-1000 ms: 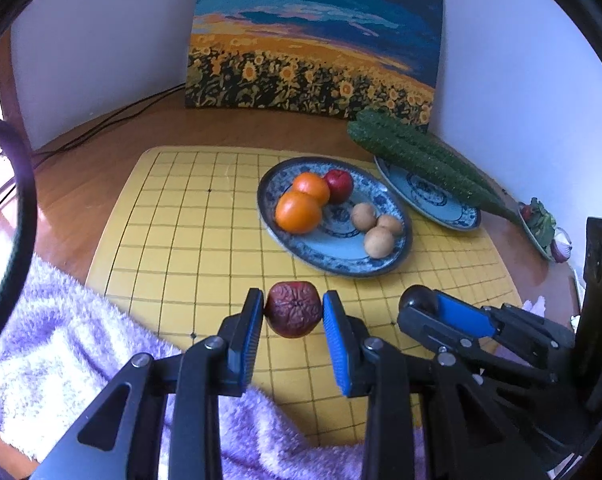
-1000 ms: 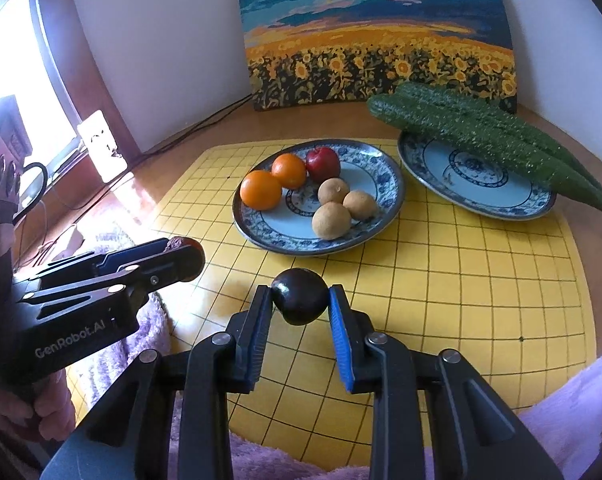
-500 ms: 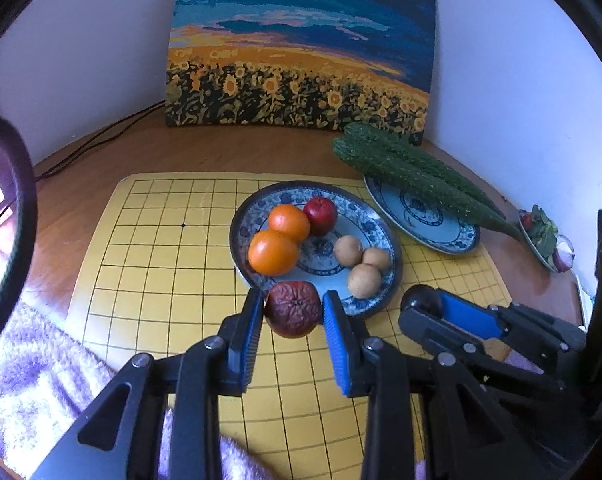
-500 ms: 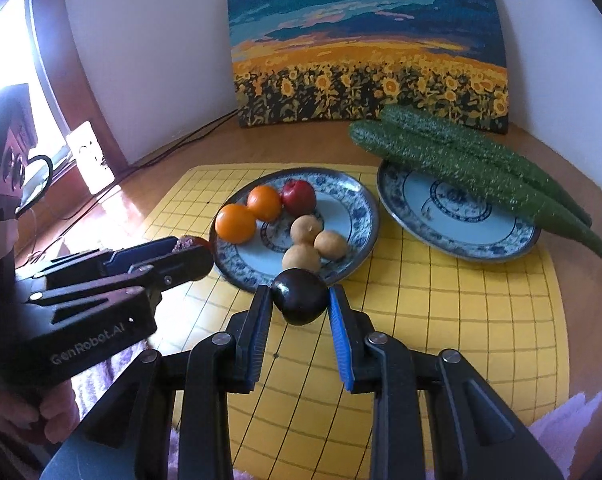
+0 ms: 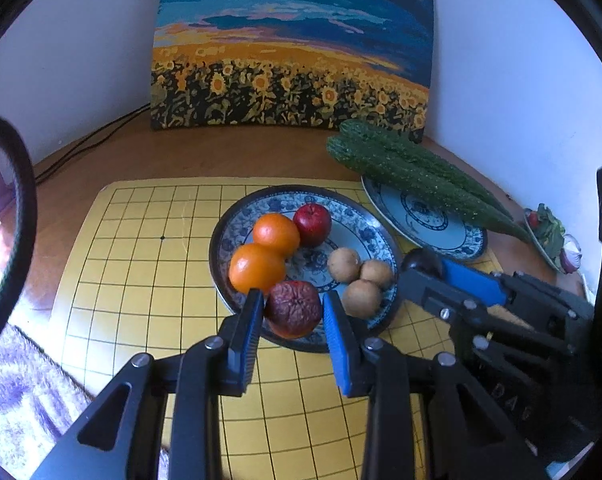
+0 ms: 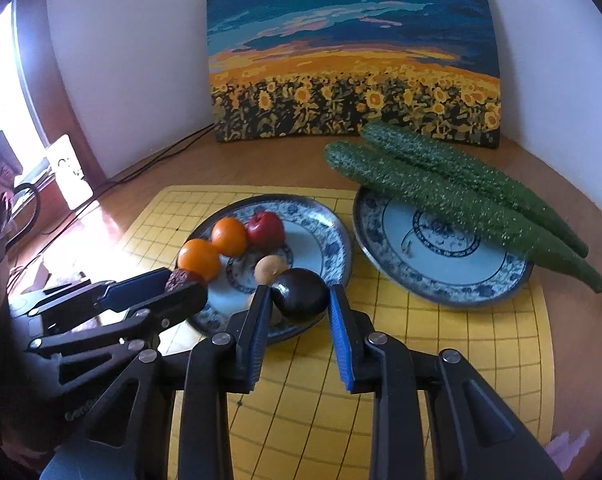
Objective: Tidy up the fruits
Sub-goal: 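Lower both fruits onto the plate beside the others and open both grippers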
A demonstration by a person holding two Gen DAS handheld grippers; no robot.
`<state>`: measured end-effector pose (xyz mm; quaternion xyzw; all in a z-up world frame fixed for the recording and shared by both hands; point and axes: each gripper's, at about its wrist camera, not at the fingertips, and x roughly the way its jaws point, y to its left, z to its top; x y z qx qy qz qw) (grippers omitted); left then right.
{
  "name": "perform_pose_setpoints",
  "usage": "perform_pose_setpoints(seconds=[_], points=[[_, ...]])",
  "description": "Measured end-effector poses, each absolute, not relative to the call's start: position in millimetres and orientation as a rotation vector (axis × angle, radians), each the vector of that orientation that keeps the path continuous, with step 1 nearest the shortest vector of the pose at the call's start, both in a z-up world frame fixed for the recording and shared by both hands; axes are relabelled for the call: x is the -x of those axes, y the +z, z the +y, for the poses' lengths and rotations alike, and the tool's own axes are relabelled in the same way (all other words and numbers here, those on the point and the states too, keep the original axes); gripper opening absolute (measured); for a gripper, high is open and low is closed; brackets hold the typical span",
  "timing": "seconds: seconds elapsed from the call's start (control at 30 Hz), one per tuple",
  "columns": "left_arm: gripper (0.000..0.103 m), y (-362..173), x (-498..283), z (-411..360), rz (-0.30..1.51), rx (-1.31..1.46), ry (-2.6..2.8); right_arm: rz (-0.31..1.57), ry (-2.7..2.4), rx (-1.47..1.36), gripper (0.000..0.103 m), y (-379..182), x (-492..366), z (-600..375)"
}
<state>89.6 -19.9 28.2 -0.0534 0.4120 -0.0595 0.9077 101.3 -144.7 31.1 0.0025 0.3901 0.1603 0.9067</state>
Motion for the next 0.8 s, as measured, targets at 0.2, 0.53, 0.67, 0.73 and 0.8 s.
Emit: perform_pose_setpoints(seconds=[0.2,0.53,0.67,0.73,0.8], points=[[0.032,20.3,-95.5,-20.9,0.861,0.111,-0.12,0.805,0.309,-0.014,0.03,25.7,-115.2,-147.7],[0.032,16.4,-99.2,-22.4,0.868,0.109,-0.117,0.812,0.309,-0.002,0.03,17.7,-127.7,-145.8],[0.032,16.5,-99.3,-22.5,0.868,0.109,-0.116,0.808,0.311,0.002,0.03,18.1,-131.5,-144.6],[0.032,16.5,-99.4,-22.4,0.868,0.109,-0.116,0.81,0.31,0.004,0.03,17.6,-132.9,-143.5],[0.032,16.5,-99.4,-22.5,0.868,0.11,-0.117,0.81,0.312,0.002,0.03,17.1,-134.3,-143.0]])
